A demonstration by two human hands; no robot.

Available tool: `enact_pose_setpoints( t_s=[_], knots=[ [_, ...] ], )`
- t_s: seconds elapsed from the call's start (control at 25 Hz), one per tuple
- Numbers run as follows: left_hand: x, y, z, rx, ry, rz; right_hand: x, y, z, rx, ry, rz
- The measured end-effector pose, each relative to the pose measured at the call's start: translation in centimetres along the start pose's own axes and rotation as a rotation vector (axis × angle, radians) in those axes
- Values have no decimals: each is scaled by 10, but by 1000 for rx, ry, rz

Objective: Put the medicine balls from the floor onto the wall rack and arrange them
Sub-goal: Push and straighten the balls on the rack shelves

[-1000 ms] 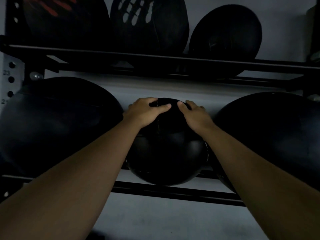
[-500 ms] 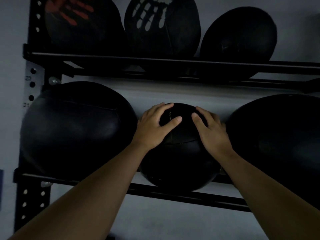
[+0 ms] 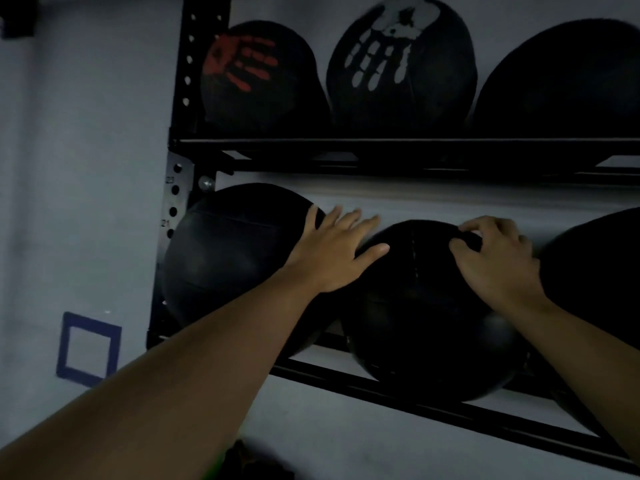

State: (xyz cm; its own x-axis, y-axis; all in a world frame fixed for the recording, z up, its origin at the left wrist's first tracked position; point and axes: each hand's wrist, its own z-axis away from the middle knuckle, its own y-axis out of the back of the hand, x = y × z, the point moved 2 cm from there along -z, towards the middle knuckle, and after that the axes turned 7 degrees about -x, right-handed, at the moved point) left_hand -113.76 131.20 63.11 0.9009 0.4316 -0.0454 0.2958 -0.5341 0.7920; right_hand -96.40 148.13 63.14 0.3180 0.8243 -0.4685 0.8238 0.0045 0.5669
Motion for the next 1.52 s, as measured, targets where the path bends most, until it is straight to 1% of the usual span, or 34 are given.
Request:
enact_pose_setpoints(
  t_s=[0.12, 0.2, 0.32, 0.44, 0.52, 0.6, 0.64, 0.72, 0.8, 0.92, 1.04, 1.16, 1.24, 1.28, 1.36, 1.44, 1.52],
  knots=[
    [-53, 36, 12, 146, 102, -40, -67, -14, -3, -9, 145, -30],
    [-99, 53, 26, 213, 207, 16, -116, -42, -2, -59, 228, -70],
    [-173, 65, 56, 263, 400, 244, -180, -91, -2, -142, 247, -85],
    [-238, 58, 89, 268, 515, 605, -224, -143, -2, -270, 145, -59],
    [-254, 40, 101, 222, 516, 869, -232, -165, -2, -243, 92, -20],
    [-247, 17, 102, 190, 518, 1032, -228, -172, -2, -143, 81, -20],
    [-242, 7, 100, 222, 539, 1064, -226, -174, -2, -109, 79, -33],
    [-237, -6, 94, 304, 583, 1046, -226, -178, -1, -80, 54, -35],
    [-238, -7, 90, 333, 618, 1020, -230, -183, 1, -58, 21, -10],
    [-245, -10, 86, 331, 591, 1013, -235, -187, 8, -32, 11, 35],
    [-250, -7, 93, 323, 534, 1014, -236, -184, 11, -82, 39, 75],
    [-247, 6, 91, 387, 365, 903, -234, -174, 7, -194, 41, 124],
    [-240, 18, 78, 451, 288, 880, -232, -158, 3, -224, 71, 140],
    [-237, 26, 70, 483, 269, 900, -232, -146, 0, -194, 96, 138],
    [-220, 45, 51, 521, 220, 934, -229, -109, -10, -58, 149, 150],
    [-194, 64, 28, 545, 157, 912, -220, -59, -25, 87, 183, 151],
    [-158, 82, 5, 604, 95, 884, -201, -2, -43, 196, 203, 148]
  ],
)
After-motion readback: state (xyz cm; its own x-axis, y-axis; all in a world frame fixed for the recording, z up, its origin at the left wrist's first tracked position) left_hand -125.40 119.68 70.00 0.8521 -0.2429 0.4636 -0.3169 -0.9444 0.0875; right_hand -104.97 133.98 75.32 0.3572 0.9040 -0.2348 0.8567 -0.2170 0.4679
